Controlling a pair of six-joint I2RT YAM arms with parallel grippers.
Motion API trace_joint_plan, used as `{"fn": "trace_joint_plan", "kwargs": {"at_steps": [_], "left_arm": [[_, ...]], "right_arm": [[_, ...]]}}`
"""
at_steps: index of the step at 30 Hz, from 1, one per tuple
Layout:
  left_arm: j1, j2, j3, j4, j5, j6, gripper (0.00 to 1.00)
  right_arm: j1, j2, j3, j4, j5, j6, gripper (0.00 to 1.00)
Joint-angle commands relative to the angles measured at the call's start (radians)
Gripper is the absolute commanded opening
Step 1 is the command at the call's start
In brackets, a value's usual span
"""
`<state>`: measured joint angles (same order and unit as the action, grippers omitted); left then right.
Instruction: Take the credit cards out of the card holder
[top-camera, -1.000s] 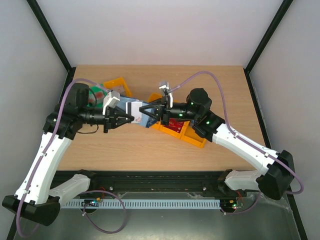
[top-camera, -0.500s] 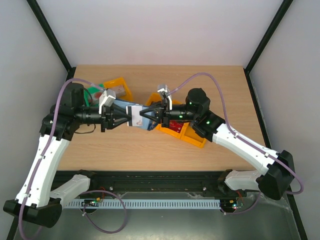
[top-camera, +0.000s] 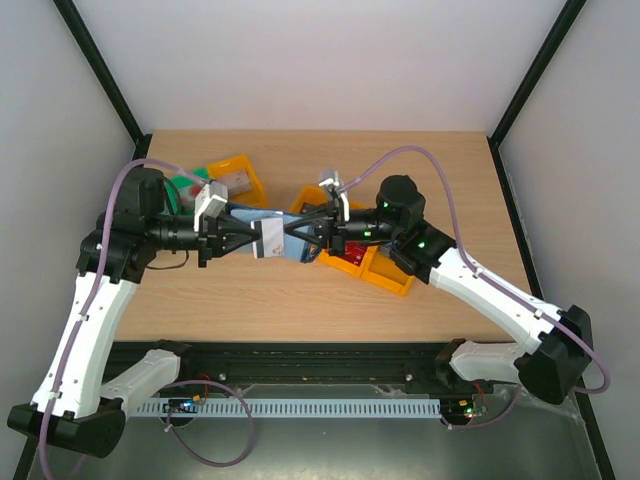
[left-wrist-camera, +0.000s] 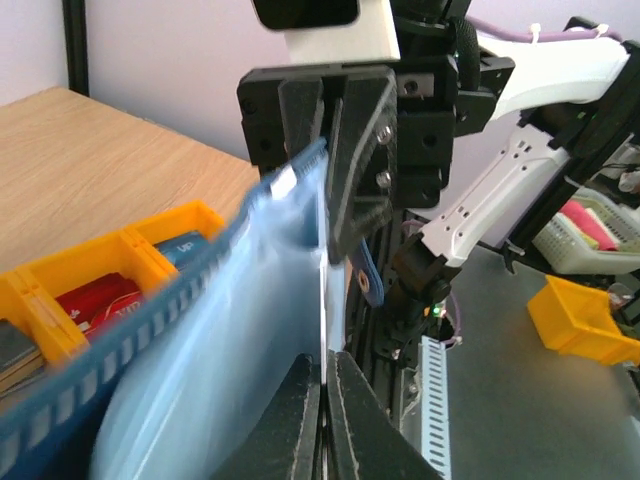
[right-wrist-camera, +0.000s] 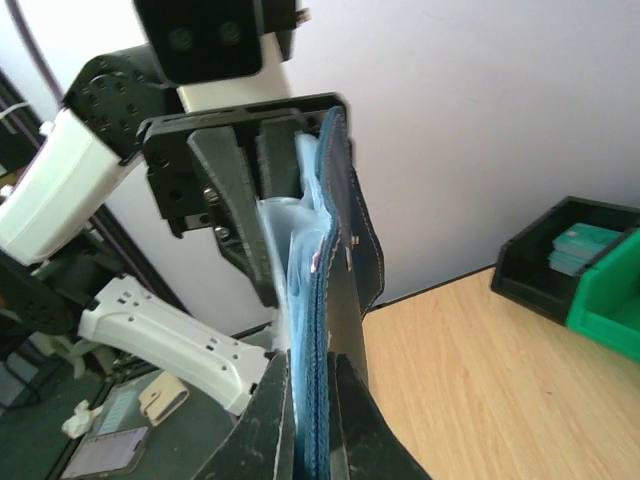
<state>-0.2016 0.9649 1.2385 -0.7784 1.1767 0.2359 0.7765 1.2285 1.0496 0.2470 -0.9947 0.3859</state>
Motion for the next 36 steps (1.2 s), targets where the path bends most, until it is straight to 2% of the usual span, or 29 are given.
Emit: {"fn": "trace_joint_plan", "kwargs": {"at_steps": [1, 9, 12, 19, 27, 31, 34, 36], "left_arm": [[0.016, -0.027, -0.015, -0.068, -0.035, 0.07, 0.02], [0.016, -0.03, -0.025, -0.032, -0.05, 0.03, 0.02], [0.018, -0.027, -0.01, -0.032, -0.097, 0.024, 0.02], [0.033, -0.021, 0.009, 0.011, -0.141, -0.044, 0.02], [0.033, -0.021, -0.013, -0.002, -0.14, -0.032, 0.02], [0.033, -0.027, -0.031, 0.026, -0.138, -0.071, 0.02], [0.027, -0.04, -0.087, 0.09, -0.074, -0.152, 0.02], [0.018, -0.048, -0.123, 0.135, -0.045, -0.191, 0.02]], "right_arm": [[-0.064, -0.067, -0.002, 0.01, -0.017, 0.004, 0.02], [-0.069, -0.054, 0.002, 0.0, -0.037, 0.015, 0.02], [-0.068, -0.056, 0.004, 0.003, -0.081, 0.005, 0.02], [-0.086, -0.082, 0.021, -0.174, -0.08, -0.135, 0.02], [-0.086, -0.052, 0.027, -0.182, -0.13, -0.126, 0.01], [-0.086, -0.047, 0.031, -0.184, -0.096, -0.119, 0.02], [-0.082, -0.021, 0.03, -0.164, 0.005, -0.059, 0.02], [-0.068, -0.006, 0.026, -0.14, 0.015, -0.041, 0.03]]}}
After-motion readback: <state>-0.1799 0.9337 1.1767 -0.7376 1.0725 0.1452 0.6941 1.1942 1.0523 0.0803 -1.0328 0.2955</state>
